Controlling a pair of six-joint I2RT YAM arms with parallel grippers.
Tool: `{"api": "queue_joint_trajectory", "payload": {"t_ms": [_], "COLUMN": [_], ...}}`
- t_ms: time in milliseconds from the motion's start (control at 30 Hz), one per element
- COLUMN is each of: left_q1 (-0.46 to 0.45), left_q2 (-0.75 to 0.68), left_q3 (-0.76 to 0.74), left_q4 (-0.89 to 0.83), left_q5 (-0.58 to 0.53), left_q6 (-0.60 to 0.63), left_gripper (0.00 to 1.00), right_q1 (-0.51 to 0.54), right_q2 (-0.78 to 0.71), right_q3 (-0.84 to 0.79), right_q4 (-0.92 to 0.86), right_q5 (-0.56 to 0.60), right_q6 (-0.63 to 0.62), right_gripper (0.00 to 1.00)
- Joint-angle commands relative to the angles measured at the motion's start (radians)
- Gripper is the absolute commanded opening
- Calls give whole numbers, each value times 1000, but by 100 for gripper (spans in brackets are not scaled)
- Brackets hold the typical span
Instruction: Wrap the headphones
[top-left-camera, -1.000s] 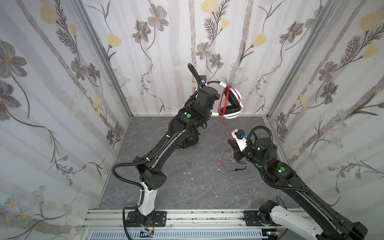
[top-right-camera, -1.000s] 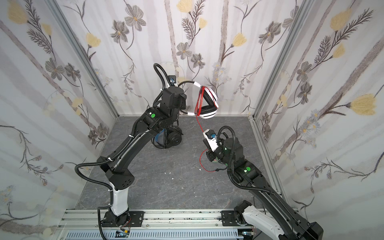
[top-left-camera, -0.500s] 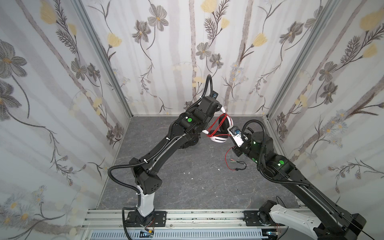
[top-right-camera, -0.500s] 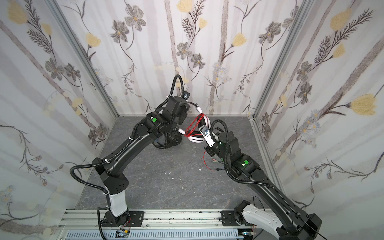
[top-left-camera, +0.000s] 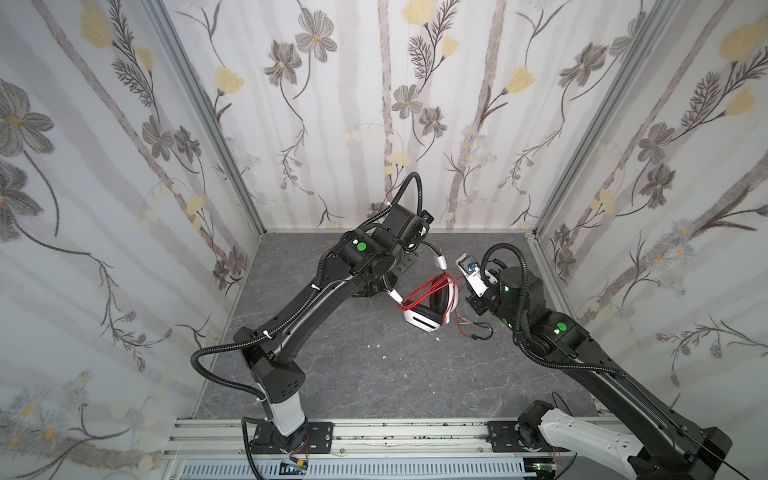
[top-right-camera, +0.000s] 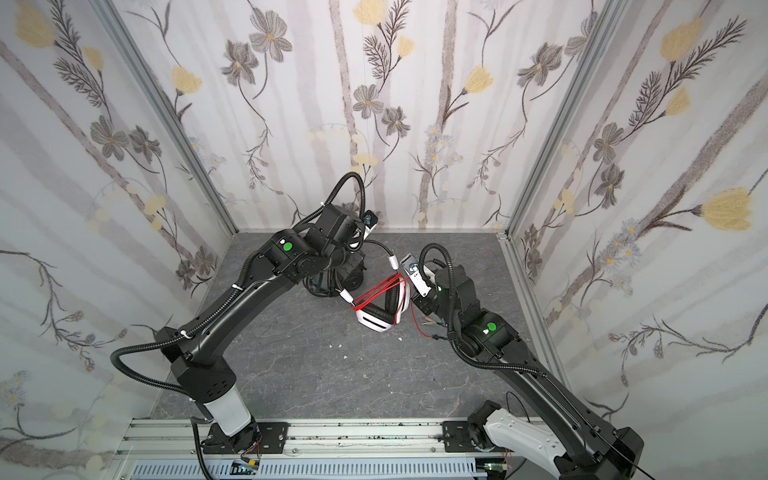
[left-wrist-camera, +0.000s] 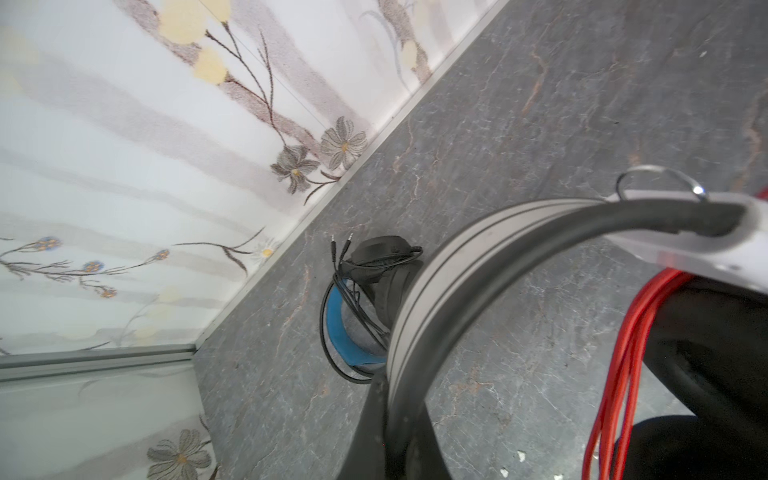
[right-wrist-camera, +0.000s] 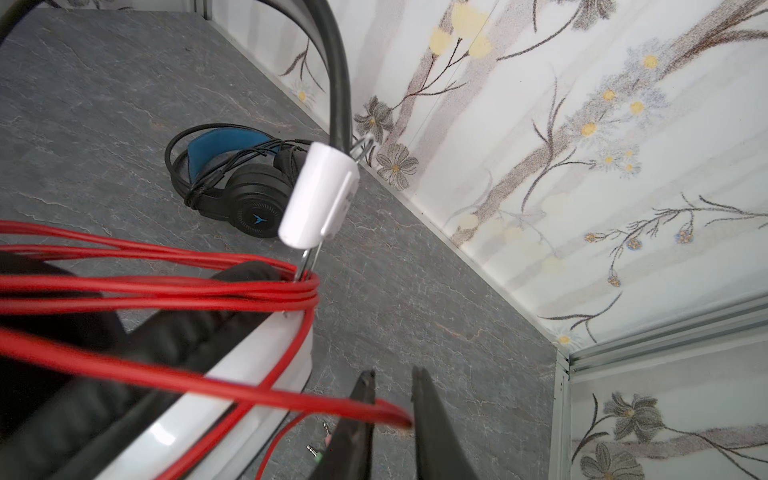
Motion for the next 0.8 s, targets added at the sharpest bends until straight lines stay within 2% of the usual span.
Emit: {"api": "queue_joint_trajectory", "payload": {"t_ms": [0,300,533,767], "left_q1": [-6,-9,-9,-9], "left_q2": [-13,7,17,43], "left_q3": [37,157,245,363], "left_q4": [8,-77,-115,-137], "left_q5": [124,252,324,393], "left_q6": [-52,-65,-92,-136], "left_gripper": [0,0,0,0], "right_q1": [-1,-31,-144,-173], "right_q2": [-11,-24,-57,-82], "right_q3": [-14,-27,-28,-36], "right_q4": [54,76,105,148], "right_q5": [26,21,-115,-183], "right_q6": [-18,6,85,120], "right_gripper": [22,24,24,25]}}
